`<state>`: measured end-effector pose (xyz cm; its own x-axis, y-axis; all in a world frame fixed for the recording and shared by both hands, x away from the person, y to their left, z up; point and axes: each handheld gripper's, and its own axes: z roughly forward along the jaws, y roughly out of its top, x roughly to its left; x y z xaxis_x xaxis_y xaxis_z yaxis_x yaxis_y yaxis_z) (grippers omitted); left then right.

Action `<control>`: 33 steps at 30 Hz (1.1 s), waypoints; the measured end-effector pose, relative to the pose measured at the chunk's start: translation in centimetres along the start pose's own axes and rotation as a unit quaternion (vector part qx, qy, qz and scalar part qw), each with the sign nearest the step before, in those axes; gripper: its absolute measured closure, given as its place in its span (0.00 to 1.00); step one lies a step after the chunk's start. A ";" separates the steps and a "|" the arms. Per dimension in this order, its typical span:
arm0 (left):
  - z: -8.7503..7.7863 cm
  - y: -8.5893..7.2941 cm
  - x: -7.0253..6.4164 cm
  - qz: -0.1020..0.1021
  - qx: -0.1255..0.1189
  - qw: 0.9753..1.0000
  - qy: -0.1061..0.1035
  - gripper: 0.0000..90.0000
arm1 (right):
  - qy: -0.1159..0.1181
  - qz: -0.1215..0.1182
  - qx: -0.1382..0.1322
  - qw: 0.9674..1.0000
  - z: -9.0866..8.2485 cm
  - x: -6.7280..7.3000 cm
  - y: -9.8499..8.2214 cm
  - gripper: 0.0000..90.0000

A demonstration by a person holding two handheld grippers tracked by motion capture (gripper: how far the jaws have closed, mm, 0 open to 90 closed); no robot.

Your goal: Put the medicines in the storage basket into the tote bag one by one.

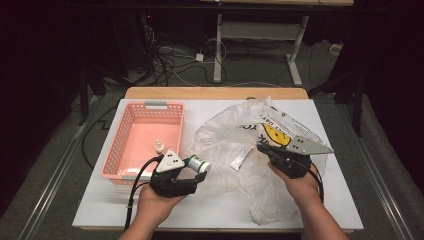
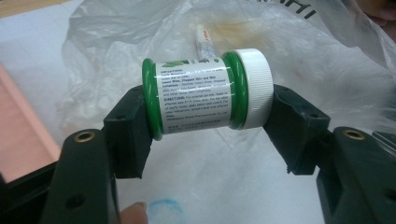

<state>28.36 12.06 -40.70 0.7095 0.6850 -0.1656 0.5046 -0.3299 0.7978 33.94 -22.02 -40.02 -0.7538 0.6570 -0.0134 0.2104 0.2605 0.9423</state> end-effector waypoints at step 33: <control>10.2 2.1 -3.9 0.048 0.031 0.997 -0.057 0.39 | 0.000 0.002 -0.002 1.000 0.0 -0.1 0.0 1.00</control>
<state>31.66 2.03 -44.28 0.8057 0.5712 -0.1568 0.4577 -0.4324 0.7769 34.05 -22.08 -40.01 -0.7531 0.6579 -0.0097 0.2106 0.2549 0.9438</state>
